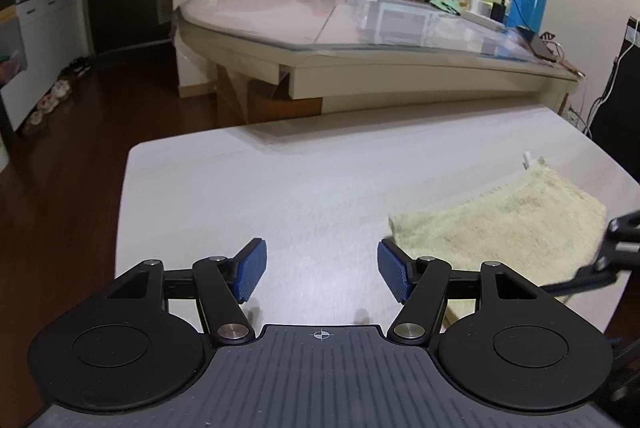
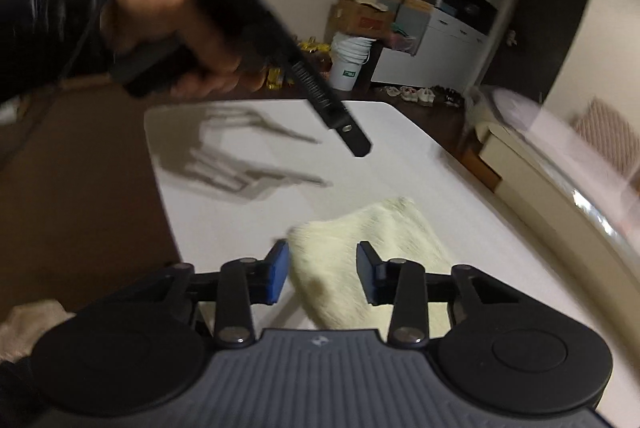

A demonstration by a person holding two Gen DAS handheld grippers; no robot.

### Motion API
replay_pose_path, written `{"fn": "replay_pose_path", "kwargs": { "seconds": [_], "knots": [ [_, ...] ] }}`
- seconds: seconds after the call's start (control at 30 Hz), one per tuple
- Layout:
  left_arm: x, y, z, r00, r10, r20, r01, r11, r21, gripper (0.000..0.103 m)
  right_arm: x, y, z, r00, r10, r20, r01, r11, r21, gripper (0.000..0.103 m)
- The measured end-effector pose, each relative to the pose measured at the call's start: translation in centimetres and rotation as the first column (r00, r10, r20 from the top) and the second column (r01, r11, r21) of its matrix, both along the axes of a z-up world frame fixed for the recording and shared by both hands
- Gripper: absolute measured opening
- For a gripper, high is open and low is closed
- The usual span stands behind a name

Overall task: Fold towel
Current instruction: 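Grasp the cream towel's edge with the right gripper and lift it, then grasp the lifted towel edge with the left gripper while the right gripper holds it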

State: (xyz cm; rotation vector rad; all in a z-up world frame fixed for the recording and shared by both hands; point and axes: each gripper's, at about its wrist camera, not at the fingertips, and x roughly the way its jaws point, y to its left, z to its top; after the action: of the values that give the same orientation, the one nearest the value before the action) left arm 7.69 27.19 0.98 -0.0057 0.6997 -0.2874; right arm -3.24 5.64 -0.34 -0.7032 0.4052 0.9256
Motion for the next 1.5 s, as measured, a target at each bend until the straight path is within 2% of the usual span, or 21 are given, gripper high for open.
{"fn": "replay_pose_path", "kwargs": {
  "seconds": [0.23, 0.33, 0.37, 0.4, 0.47, 0.57, 0.63, 0.73, 0.77, 0.83, 0.97, 1.03, 1.1, 1.23, 1.33, 1.43, 1.5],
  "knots": [
    [-2.0, 2.0, -0.1, 0.999, 0.031, 0.025, -0.03, 0.998, -0.052, 0.07, -1.2, 4.2, -2.0, 0.989, -0.013, 0.148, 0.036, 0.987, -0.156, 0.028],
    [-2.5, 2.6, -0.3, 0.999, 0.042, 0.03, -0.039, 0.997, -0.069, 0.071, -1.5, 5.1, -2.4, 0.981, -0.009, 0.194, 0.047, 0.98, -0.191, 0.028],
    [-2.7, 2.8, -0.3, 0.999, 0.04, 0.034, -0.038, 0.997, -0.07, 0.071, -1.5, 5.3, -2.5, 0.98, -0.007, 0.199, 0.047, 0.979, -0.196, 0.025],
    [-2.9, 2.8, -0.3, 0.999, 0.033, 0.039, -0.03, 0.998, -0.063, 0.071, -1.4, 5.5, -2.7, 0.98, -0.001, 0.198, 0.042, 0.978, -0.204, 0.016],
    [-3.3, 2.5, -0.3, 0.999, 0.003, 0.053, -0.001, 0.999, -0.034, 0.071, -1.2, 5.6, -2.9, 0.982, 0.012, 0.19, 0.028, 0.978, -0.209, 0.007],
    [-4.5, 1.5, -0.1, 0.993, -0.086, 0.083, 0.082, 0.996, 0.043, 0.071, -0.6, 4.9, -2.4, 0.987, 0.025, 0.161, 0.004, 0.984, -0.177, 0.007],
    [-5.6, 0.3, -0.1, 0.978, -0.175, 0.11, 0.163, 0.98, 0.117, 0.071, -0.1, 3.8, -1.3, 0.996, 0.03, 0.083, -0.019, 0.991, -0.13, 0.007],
    [-7.1, -1.6, -0.2, 0.945, -0.297, 0.139, 0.263, 0.94, 0.218, 0.07, 0.7, 0.9, 1.4, 0.995, 0.048, -0.092, -0.051, 0.998, -0.027, 0.007],
    [-7.8, -2.5, -0.3, 0.927, -0.344, 0.149, 0.298, 0.918, 0.262, 0.07, 0.7, 0.5, 1.7, 0.992, 0.051, -0.114, -0.053, 0.999, -0.013, 0.007],
    [-9.2, -4.2, -0.4, 0.888, -0.43, 0.161, 0.358, 0.868, 0.345, 0.07, 1.2, -1.6, 3.2, 0.971, 0.071, -0.227, -0.062, 0.997, 0.048, 0.007],
    [-11.8, -7.3, -1.1, 0.812, -0.563, 0.156, 0.443, 0.767, 0.464, 0.07, 1.5, -5.1, 5.1, 0.933, 0.104, -0.344, -0.061, 0.989, 0.134, 0.007],
    [-12.8, -9.0, -1.5, 0.774, -0.617, 0.144, 0.474, 0.714, 0.515, 0.069, 1.6, -6.6, 5.8, 0.916, 0.116, -0.383, -0.054, 0.984, 0.168, 0.007],
    [-13.5, -10.2, -1.9, 0.747, -0.65, 0.14, 0.488, 0.679, 0.548, 0.068, 1.6, -8.5, 6.5, 0.898, 0.129, -0.42, -0.044, 0.978, 0.205, 0.007],
    [-14.5, -12.3, -2.5, 0.695, -0.706, 0.133, 0.528, 0.628, 0.572, 0.068, 1.6, -12.1, 7.3, 0.873, 0.14, -0.466, -0.013, 0.964, 0.265, 0.007],
    [-15.1, -13.4, -2.8, 0.659, -0.741, 0.126, 0.556, 0.593, 0.582, 0.066, 1.9, -13.6, 7.5, 0.868, 0.136, -0.478, 0.005, 0.959, 0.282, 0.007],
    [-15.6, -14.5, -3.3, 0.631, -0.768, 0.105, 0.574, 0.554, 0.604, 0.054, 2.0, -14.4, 7.4, 0.864, 0.13, -0.486, 0.02, 0.956, 0.291, 0.007],
    [-15.9, -15.3, -3.8, 0.614, -0.785, 0.082, 0.589, 0.525, 0.614, 0.036, 2.1, -14.8, 7.2, 0.861, 0.13, -0.492, 0.027, 0.953, 0.3, 0.007]
  ]
}}
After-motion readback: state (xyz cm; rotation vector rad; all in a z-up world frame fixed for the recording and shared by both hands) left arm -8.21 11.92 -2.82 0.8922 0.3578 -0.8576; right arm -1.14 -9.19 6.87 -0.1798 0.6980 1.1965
